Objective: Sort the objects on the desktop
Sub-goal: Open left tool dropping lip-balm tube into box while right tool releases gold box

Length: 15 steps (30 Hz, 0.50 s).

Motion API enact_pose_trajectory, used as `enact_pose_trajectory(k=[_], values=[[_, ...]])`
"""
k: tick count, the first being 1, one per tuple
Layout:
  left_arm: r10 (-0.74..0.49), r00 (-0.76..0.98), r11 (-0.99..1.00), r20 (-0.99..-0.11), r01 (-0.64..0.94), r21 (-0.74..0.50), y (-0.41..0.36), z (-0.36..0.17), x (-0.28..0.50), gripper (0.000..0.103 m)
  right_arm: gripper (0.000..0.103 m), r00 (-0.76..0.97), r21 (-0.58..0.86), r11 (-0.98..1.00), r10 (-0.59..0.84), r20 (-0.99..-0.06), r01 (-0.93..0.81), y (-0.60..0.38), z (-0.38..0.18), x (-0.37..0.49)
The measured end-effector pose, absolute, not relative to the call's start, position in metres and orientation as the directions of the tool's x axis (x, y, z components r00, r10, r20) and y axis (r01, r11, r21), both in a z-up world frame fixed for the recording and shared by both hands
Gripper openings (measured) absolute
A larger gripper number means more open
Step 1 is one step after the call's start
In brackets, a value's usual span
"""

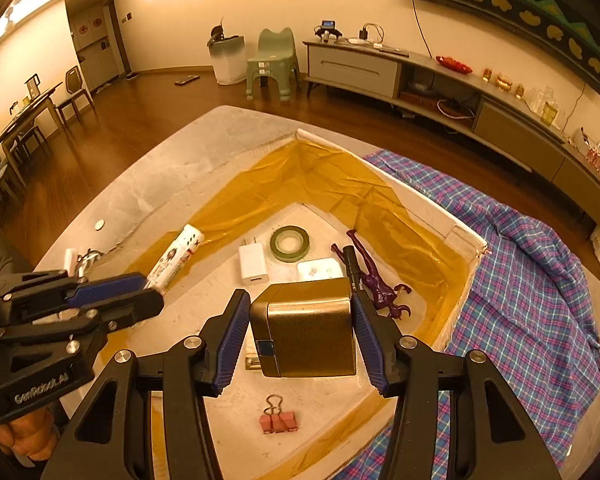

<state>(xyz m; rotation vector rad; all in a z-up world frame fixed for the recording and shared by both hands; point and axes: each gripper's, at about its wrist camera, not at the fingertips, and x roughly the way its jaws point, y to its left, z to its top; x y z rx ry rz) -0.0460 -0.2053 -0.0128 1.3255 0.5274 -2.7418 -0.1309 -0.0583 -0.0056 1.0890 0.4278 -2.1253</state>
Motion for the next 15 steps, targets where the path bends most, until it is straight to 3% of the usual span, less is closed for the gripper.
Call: enact_pose_trajectory(k=[6,7,8,9,11,15], values=[[0.093,-0.618,-0.944,-0.781,0.194,-0.266,-0.202,-0.016,-0.056,0.020,0.054,-0.384,0.037,-0.712,-0.421,-0.822,0.701,-0.061,-0.016,-0.151],[0.085,-0.619,-0.943,-0.781,0.203,-0.264,-0.202,-0.016,-0.058,0.023,0.054,-0.382,0.035,-0.712,-0.417,-0.825,0.702,-0.063,-0.018,-0.153],[0.079,-0.613,-0.942,-0.786,0.213,-0.261,-0.203,-0.018,-0.059,0.038,0.054,-0.375,0.033,-0.709,-0.412,-0.831,0.704,-0.064,-0.021,-0.156],[0.075,-0.608,-0.939,-0.791,0.223,-0.260,-0.204,-0.019,-0.059,0.042,0.054,-0.364,0.038,-0.709,-0.406,-0.838,0.704,-0.065,-0.025,-0.160],[0.081,-0.600,-0.939,-0.796,0.222,-0.263,-0.204,-0.021,-0.061,0.042,0.067,-0.361,0.052,-0.721,-0.406,-0.839,0.691,-0.062,-0.029,-0.165],[0.090,-0.597,-0.937,-0.797,0.221,-0.271,-0.207,-0.021,-0.061,0.042,0.067,-0.357,0.070,-0.724,-0.418,-0.835,0.686,-0.055,-0.030,-0.167]])
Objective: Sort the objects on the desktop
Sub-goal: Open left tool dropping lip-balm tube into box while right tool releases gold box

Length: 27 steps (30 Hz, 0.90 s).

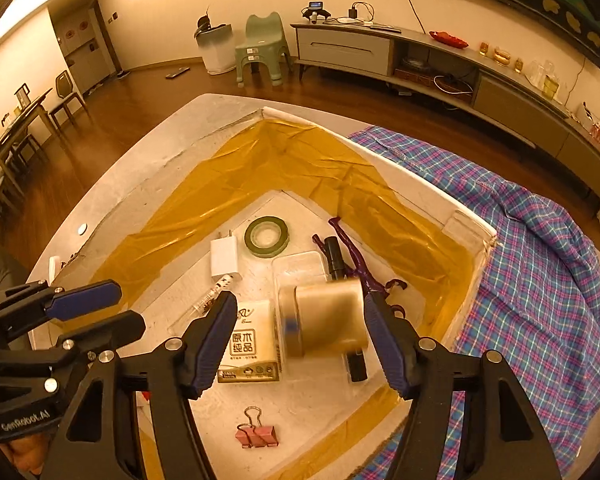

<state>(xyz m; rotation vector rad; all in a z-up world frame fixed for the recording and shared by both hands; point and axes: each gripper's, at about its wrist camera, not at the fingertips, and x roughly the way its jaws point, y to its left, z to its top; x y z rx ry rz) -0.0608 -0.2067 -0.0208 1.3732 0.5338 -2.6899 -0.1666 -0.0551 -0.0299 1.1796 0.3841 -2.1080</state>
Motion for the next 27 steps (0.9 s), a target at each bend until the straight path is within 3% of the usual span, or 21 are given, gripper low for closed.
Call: enact_pose_trajectory(k=[13,27], values=[[0.097,-0.604,-0.936,-0.791,0.216,-0.280,-0.203,-0.016,-0.057,0.042,0.068,-0.362,0.083,-0.730,-0.430,-0.827,0.678,-0.038,-0.016,-0.160],[0.021,-0.657,-0.955,-0.754,0.209,-0.209,-0.202,0.002,-0.041,0.043,0.069,-0.369,-0.012,-0.688,-0.375,-0.850,0.726,-0.030,-0.016,-0.119]])
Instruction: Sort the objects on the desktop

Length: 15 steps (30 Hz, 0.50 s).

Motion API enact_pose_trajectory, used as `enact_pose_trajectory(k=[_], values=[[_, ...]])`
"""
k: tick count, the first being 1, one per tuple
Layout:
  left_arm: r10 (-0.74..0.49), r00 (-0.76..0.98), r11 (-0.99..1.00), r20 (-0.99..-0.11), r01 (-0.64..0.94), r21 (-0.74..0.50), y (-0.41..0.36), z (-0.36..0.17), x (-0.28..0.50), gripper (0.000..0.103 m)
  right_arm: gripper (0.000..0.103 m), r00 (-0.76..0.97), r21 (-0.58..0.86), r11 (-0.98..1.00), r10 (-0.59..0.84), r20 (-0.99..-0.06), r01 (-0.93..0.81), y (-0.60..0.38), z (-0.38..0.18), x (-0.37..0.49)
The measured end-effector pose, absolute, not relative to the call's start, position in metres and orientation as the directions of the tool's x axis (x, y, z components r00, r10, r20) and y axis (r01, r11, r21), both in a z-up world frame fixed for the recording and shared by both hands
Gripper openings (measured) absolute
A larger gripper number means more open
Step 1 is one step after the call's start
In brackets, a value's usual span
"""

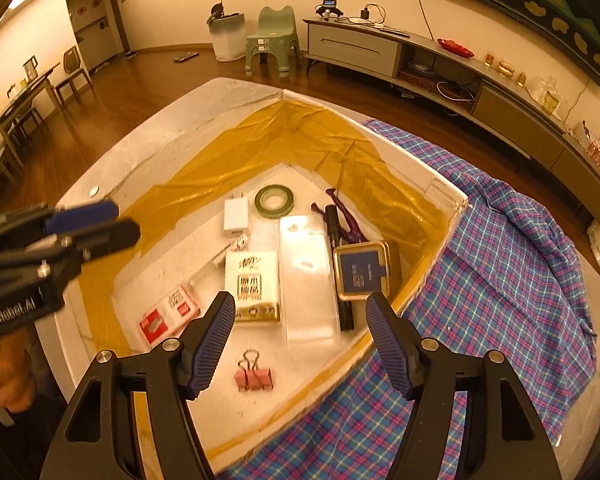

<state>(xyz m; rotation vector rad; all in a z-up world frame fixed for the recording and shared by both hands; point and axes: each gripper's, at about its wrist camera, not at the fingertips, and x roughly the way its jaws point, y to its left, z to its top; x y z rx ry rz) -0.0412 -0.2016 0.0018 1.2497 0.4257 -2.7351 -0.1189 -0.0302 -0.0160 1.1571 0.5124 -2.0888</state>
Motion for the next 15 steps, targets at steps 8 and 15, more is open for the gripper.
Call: enact_pose_trajectory(k=[8,15], values=[[0.022,-0.697,-0.957,-0.717,0.192,-0.216,-0.200,0.010,-0.031,0.049,0.073,-0.396,-0.107,-0.626,-0.343,-0.852,0.773,-0.029,-0.004,-0.078],[0.017,-0.754,-0.951,-0.656,0.191,-0.245,-0.201,0.025,-0.018,0.054,0.074,-0.425,-0.175,-0.585,-0.323,-0.846,0.792,-0.028,0.009,-0.048]])
